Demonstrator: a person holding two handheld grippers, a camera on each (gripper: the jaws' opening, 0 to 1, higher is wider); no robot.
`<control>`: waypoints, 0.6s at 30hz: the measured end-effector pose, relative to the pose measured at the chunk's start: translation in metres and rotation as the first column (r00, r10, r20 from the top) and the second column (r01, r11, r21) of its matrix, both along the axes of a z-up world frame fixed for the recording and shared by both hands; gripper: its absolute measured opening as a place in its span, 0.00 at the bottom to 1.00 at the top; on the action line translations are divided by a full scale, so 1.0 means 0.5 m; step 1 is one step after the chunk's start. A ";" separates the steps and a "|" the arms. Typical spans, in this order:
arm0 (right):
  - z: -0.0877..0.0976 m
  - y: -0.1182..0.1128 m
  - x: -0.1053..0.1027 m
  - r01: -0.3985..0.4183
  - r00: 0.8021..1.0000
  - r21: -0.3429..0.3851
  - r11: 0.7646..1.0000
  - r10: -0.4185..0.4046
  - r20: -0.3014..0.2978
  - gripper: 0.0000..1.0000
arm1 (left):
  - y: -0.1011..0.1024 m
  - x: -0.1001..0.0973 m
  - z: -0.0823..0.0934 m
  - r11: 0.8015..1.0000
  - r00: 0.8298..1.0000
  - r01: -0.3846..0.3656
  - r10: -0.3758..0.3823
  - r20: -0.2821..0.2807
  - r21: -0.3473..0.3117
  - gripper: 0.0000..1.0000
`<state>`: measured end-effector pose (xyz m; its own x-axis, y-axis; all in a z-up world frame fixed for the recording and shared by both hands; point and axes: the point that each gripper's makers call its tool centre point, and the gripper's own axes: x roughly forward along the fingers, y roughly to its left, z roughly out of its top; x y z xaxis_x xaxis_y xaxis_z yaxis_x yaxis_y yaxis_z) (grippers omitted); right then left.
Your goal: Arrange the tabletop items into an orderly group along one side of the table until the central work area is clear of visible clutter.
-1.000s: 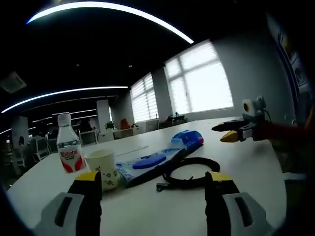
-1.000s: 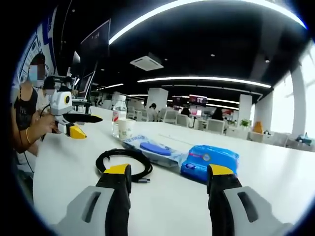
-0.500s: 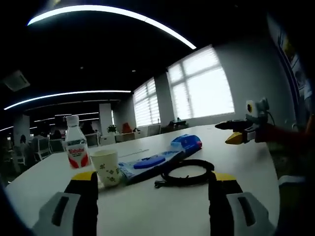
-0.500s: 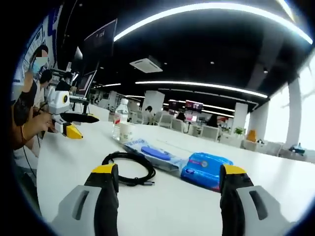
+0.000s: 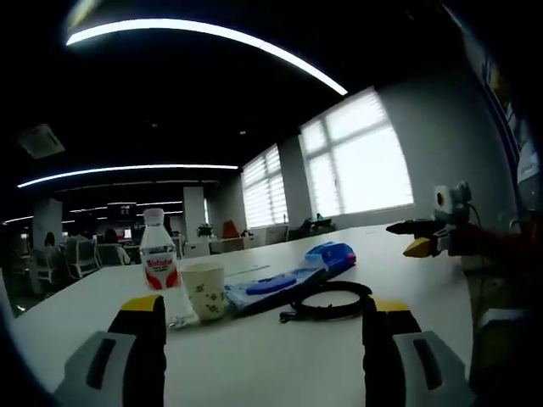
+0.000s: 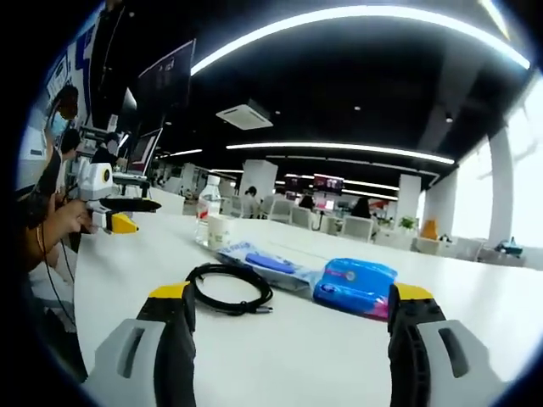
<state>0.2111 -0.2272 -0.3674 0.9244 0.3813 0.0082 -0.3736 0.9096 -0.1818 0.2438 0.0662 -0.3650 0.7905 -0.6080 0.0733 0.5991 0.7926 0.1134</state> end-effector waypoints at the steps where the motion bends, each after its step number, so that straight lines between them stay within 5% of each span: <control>1: 0.001 -0.002 -0.004 0.001 1.000 0.013 1.000 -0.001 -0.004 0.92 | 0.003 -0.003 0.000 1.000 1.000 -0.003 0.003 0.000 -0.001 0.97; 11: 0.013 -0.012 -0.043 0.027 1.000 0.042 0.999 -0.028 0.014 0.94 | 0.026 -0.015 -0.010 0.999 0.999 -0.037 0.037 0.001 0.025 0.99; 14: 0.014 -0.014 -0.051 0.037 0.999 0.041 0.998 -0.038 0.016 0.94 | 0.043 -0.020 -0.025 0.997 0.996 -0.079 0.079 -0.044 -0.002 0.99; 18: 0.015 -0.017 -0.057 0.045 0.999 0.049 0.998 -0.046 0.017 0.94 | 0.051 -0.030 -0.024 0.995 0.995 -0.094 0.093 -0.031 -0.016 0.99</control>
